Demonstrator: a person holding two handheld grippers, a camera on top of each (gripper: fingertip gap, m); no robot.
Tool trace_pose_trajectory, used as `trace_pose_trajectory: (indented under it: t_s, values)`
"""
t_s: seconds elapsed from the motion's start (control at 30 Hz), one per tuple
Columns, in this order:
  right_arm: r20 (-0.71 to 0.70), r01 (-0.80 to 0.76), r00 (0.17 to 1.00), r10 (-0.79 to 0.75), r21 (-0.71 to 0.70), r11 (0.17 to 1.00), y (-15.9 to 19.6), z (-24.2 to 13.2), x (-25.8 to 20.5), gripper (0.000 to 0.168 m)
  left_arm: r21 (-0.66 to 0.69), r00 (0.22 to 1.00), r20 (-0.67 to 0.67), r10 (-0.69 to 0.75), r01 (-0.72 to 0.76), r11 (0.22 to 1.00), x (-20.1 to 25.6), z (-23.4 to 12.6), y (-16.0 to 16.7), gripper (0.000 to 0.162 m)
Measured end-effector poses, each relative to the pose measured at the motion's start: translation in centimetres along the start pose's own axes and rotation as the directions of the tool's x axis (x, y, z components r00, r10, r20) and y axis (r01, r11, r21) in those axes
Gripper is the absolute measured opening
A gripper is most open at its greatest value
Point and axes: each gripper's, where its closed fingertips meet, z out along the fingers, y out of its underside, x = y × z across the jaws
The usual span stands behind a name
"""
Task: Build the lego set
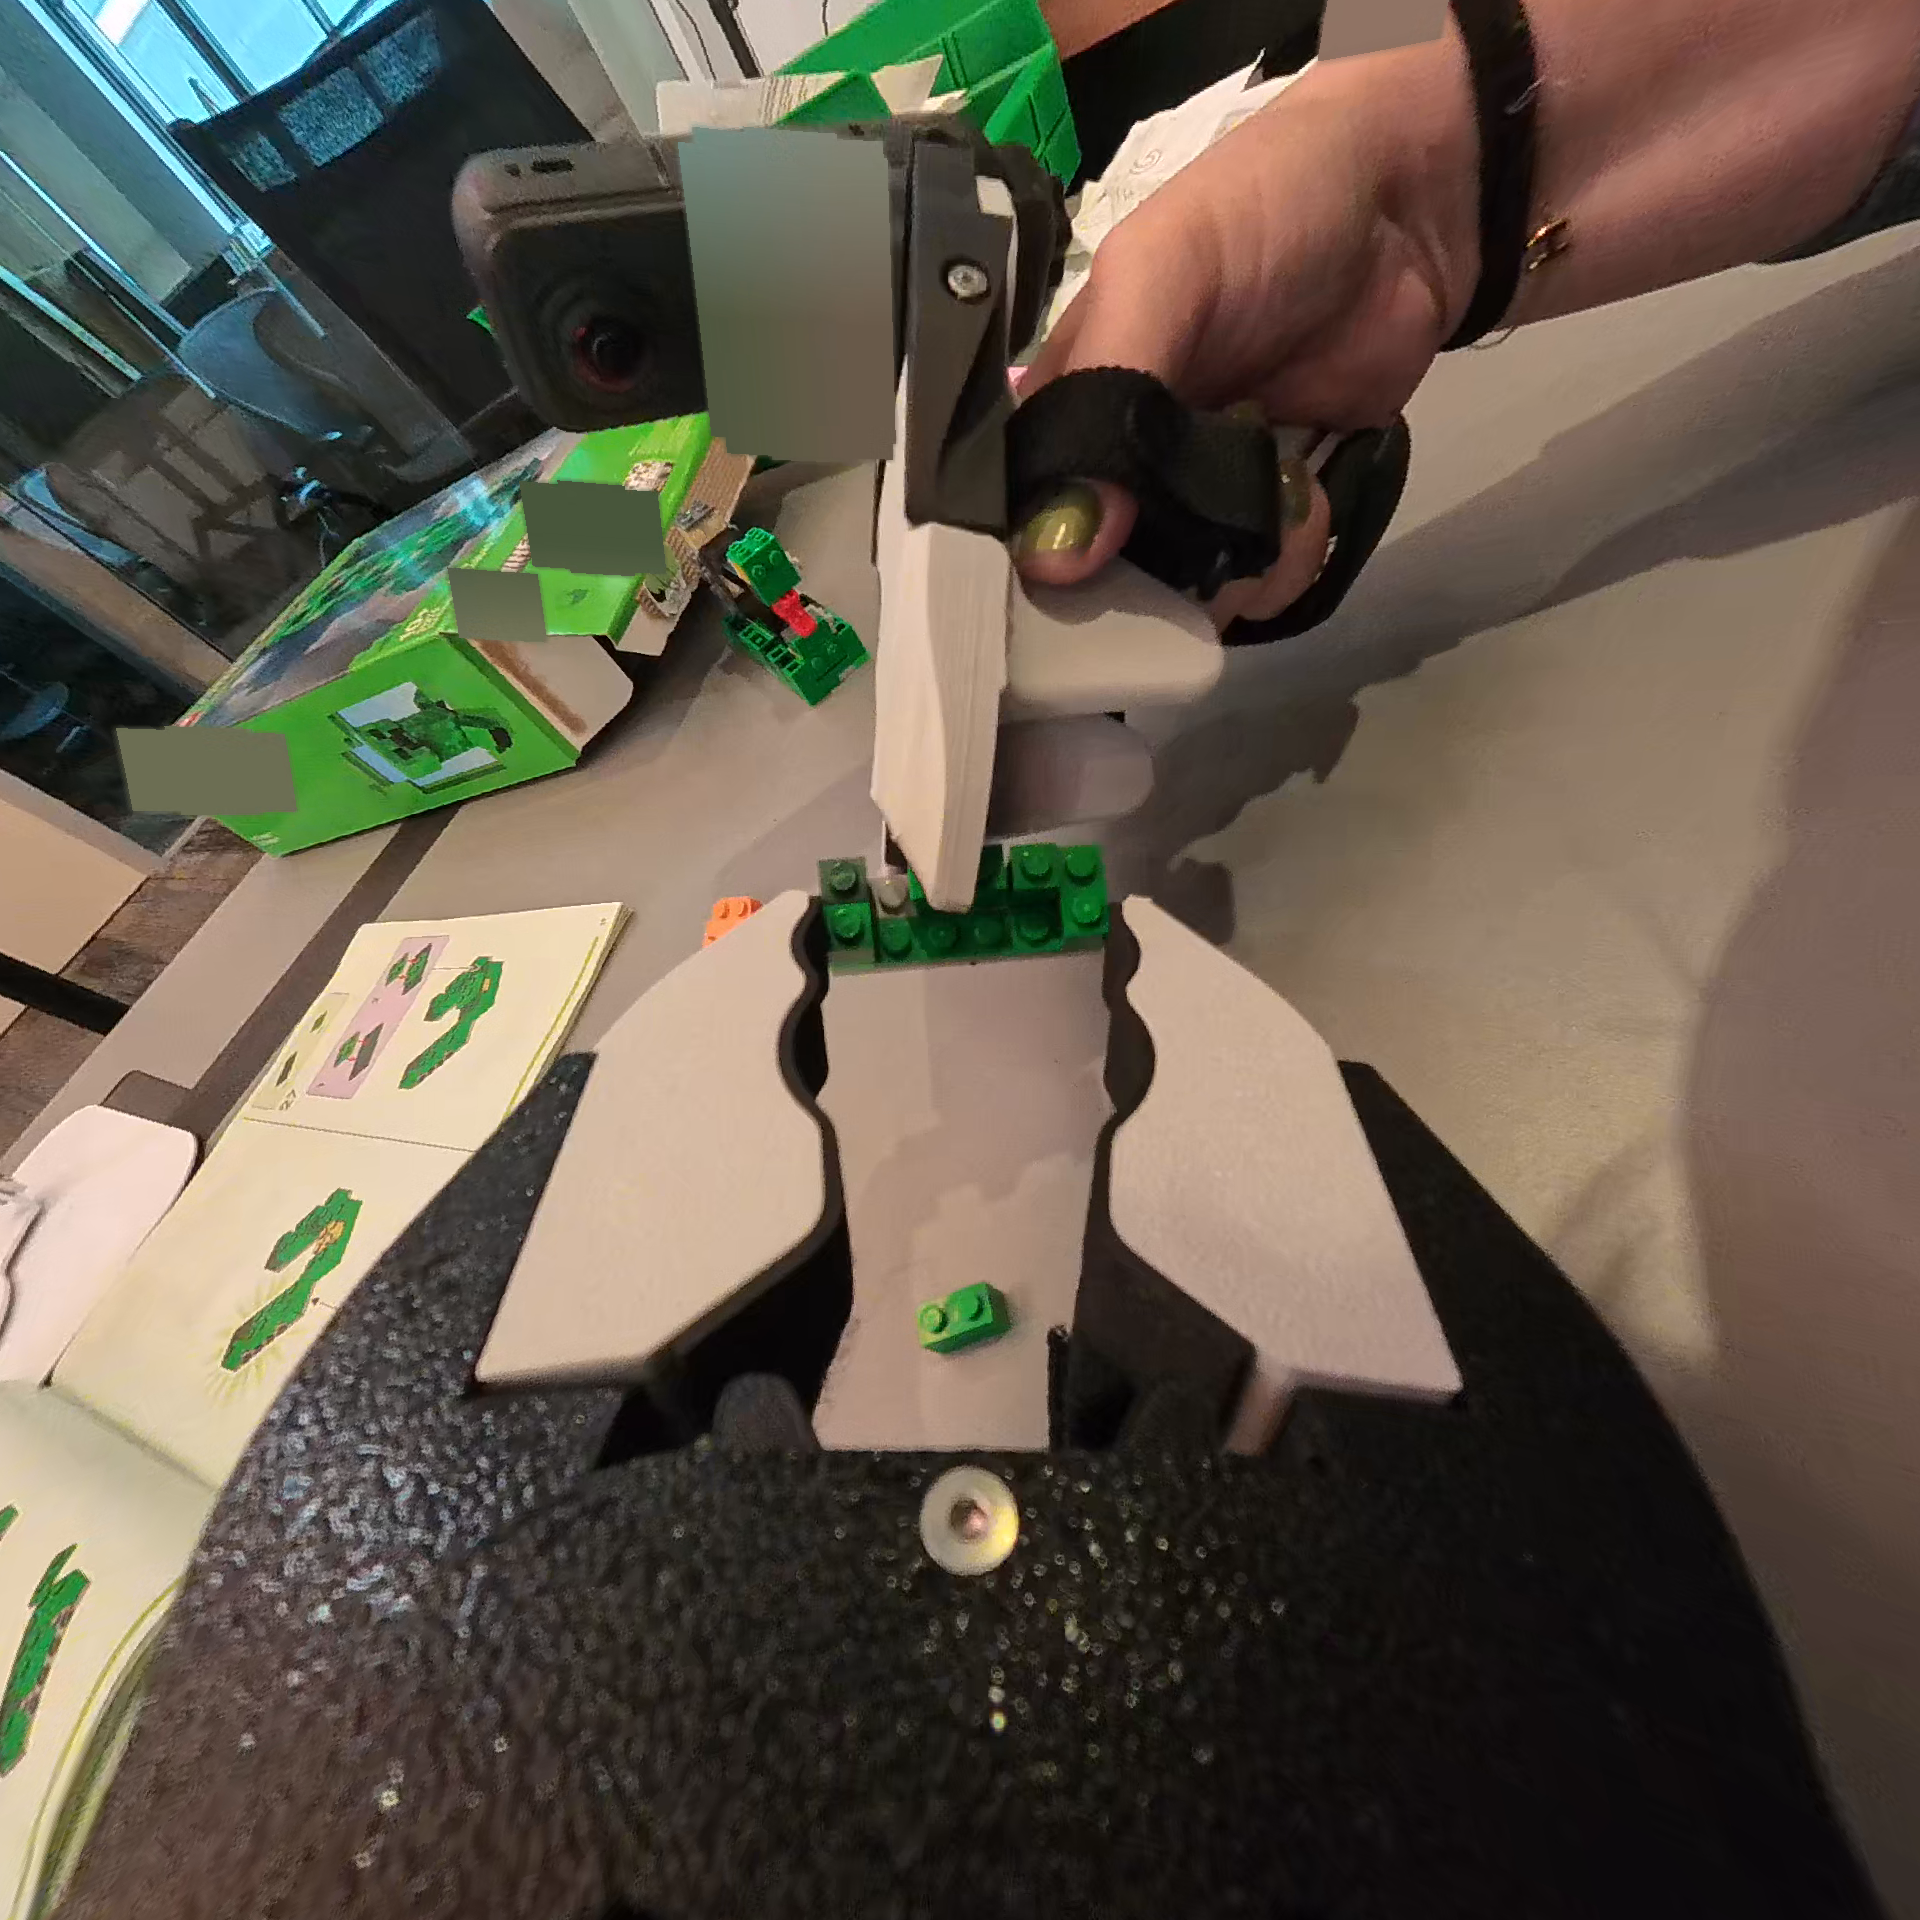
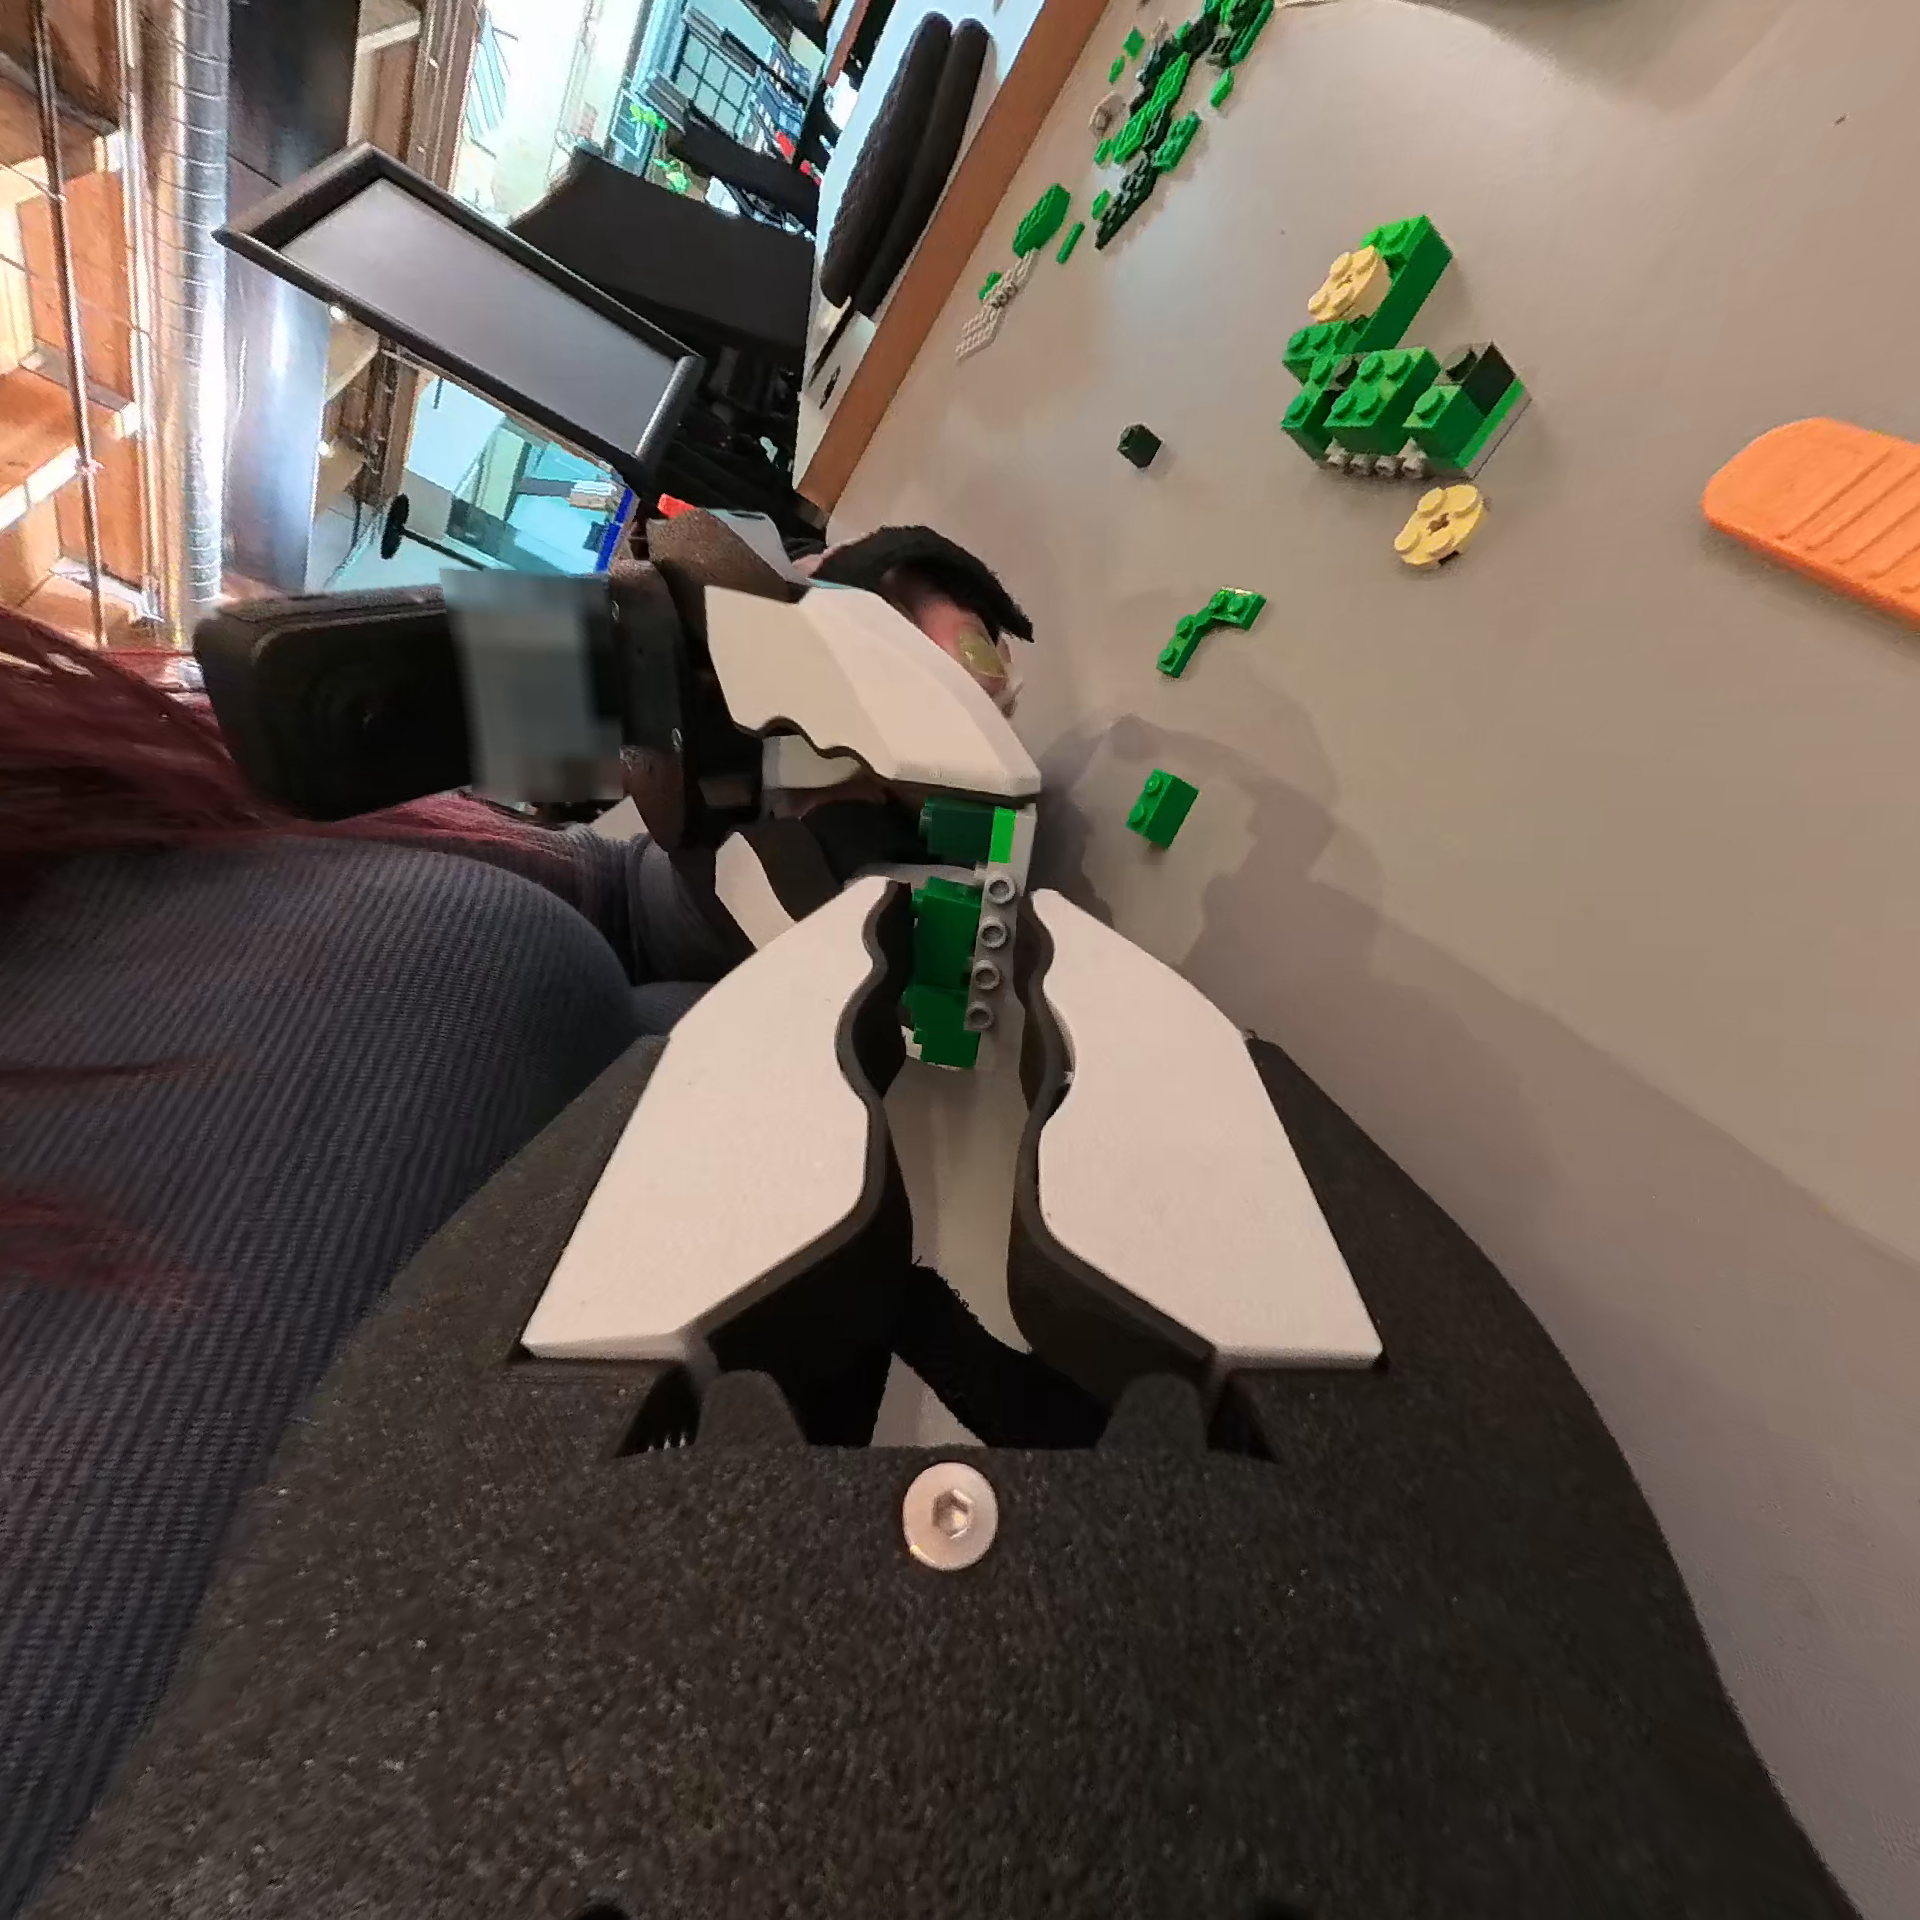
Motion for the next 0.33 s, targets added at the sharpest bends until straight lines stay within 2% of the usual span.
trace_pose_trajectory:
  t_s: [0.03,0.33]
  values:
    - [-0.007,0.006,1.000,-0.006,-0.001,1.000,0.00,-0.02,0.06,0.018,-0.006,1.000,0.003,0.001,-0.001,1.000,-0.03,0.05,0.04,0.050]
    - [-0.006,0.048,0.999,-0.048,0.012,0.999,-0.05,0.12,0.34,0.019,-0.008,0.999,-0.013,-0.039,0.039,0.999,-0.07,0.04,0.33,0.050]
